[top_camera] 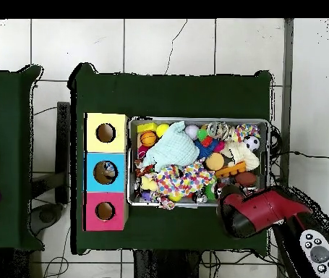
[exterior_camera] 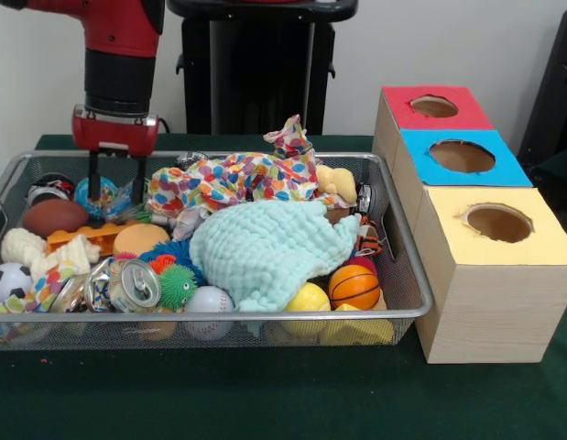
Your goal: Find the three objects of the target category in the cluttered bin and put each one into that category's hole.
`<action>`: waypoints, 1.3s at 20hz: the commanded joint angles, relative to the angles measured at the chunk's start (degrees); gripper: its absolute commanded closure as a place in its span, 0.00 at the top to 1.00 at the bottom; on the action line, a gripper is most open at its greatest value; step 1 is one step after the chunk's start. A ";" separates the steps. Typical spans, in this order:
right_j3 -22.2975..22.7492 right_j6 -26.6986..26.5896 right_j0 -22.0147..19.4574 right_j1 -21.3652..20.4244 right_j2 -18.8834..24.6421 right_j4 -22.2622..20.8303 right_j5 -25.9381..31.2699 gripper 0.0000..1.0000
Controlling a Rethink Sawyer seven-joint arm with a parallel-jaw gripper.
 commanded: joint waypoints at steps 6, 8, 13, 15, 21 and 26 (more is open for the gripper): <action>0.12 -1.24 1.52 5.08 -3.48 -1.48 0.46 1.00; -0.03 -0.21 2.19 5.42 -4.22 -1.47 0.14 1.00; -0.48 0.46 3.05 6.01 -4.71 0.06 -0.13 1.00; -0.40 0.78 3.47 5.99 -5.05 0.30 -0.34 1.00; -0.18 -0.56 3.01 6.40 -4.72 1.84 0.31 0.00; -0.93 1.86 5.06 6.39 -6.73 1.41 -0.72 0.00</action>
